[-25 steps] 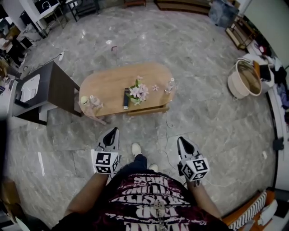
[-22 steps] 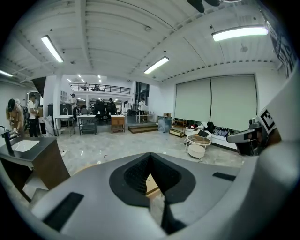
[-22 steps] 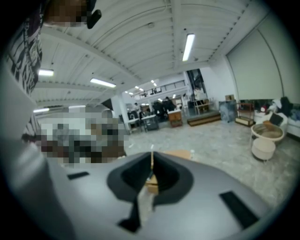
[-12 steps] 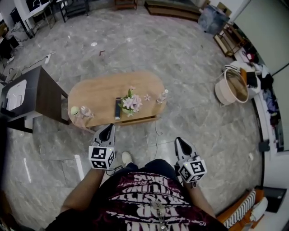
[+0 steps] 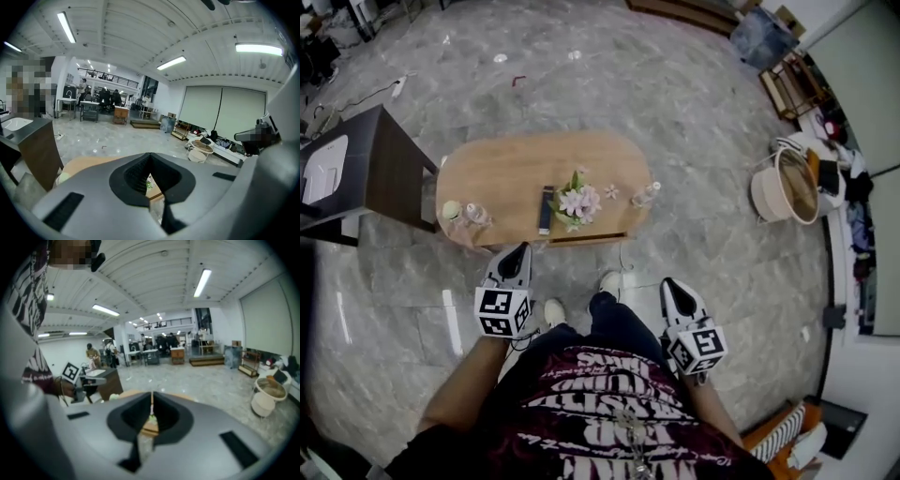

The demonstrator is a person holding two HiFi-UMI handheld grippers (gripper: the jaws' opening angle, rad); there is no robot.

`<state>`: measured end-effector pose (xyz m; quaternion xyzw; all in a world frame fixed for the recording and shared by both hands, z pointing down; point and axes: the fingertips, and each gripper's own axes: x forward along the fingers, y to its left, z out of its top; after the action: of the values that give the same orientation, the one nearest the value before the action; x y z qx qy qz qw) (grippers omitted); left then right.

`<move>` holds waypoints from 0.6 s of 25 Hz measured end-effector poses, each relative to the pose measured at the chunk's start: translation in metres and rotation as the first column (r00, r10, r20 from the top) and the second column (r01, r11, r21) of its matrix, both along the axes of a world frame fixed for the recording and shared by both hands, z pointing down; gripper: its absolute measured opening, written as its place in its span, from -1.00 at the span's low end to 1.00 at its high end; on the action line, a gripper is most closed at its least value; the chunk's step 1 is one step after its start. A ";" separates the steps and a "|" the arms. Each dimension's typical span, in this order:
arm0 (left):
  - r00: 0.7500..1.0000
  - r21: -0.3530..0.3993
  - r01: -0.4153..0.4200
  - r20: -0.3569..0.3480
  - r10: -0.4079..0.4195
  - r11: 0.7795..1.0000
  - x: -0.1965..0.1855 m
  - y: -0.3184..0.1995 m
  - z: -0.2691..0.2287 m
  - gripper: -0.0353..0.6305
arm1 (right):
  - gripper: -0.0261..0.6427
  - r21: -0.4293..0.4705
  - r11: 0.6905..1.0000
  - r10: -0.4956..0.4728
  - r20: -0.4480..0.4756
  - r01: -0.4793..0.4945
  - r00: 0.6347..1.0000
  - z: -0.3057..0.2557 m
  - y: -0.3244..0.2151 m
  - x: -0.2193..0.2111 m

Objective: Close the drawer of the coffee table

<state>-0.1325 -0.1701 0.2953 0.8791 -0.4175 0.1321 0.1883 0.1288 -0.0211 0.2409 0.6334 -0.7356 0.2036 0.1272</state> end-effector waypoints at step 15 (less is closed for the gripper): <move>0.967 -0.164 0.053 0.256 -0.009 0.985 0.034 -0.014 0.082 -0.82 | -0.82 -0.115 0.966 -0.216 0.126 0.230 0.968 0.091 -0.104 0.065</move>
<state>-0.0990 -0.1840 0.3774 0.8291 -0.4391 0.2757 0.2095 0.1939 -0.1250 0.3317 0.5245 -0.7936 0.2704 0.1485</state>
